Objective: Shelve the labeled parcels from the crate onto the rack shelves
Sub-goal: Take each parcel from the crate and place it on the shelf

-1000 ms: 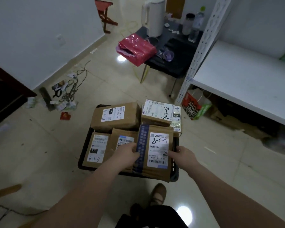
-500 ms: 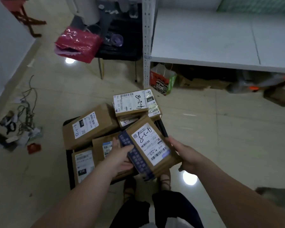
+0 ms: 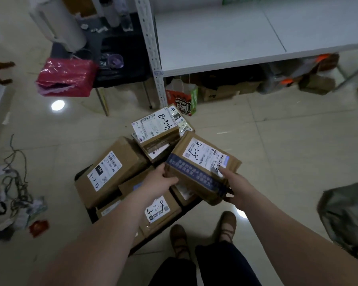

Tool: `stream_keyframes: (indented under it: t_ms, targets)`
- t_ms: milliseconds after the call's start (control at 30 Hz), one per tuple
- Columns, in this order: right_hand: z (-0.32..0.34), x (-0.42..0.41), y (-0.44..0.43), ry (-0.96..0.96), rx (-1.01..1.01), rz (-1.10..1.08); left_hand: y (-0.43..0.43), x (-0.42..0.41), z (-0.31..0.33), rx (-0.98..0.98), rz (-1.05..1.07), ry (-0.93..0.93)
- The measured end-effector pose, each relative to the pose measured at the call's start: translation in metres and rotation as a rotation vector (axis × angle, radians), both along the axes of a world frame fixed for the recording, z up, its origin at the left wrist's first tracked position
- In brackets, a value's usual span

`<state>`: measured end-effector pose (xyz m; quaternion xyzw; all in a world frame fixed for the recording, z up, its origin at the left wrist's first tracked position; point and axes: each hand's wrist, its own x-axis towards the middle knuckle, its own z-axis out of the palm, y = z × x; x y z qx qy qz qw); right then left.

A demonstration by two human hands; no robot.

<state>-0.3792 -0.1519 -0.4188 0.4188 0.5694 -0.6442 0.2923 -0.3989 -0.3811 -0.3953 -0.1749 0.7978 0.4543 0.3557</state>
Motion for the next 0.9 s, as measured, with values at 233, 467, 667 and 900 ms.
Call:
stream_keyframes:
  t_ms: [233, 467, 667, 900]
  targets:
    - [0.009, -0.008, 0.012, 0.209, 0.166, 0.013, 0.014, 0.036, -0.001, -0.022, -0.114, -0.185]
    - [0.001, -0.02, 0.003, 0.319, 0.309, 0.177, 0.005, 0.05, 0.004, -0.186, -0.352, -0.186]
    - [-0.013, 0.008, -0.012, 0.038, -0.027, 0.058, 0.001, 0.015, 0.005, -0.497, -0.171, 0.37]
    - [-0.03, 0.02, -0.028, -0.068, -0.226, -0.012, -0.005, -0.003, -0.01, -0.199, -0.088, 0.187]
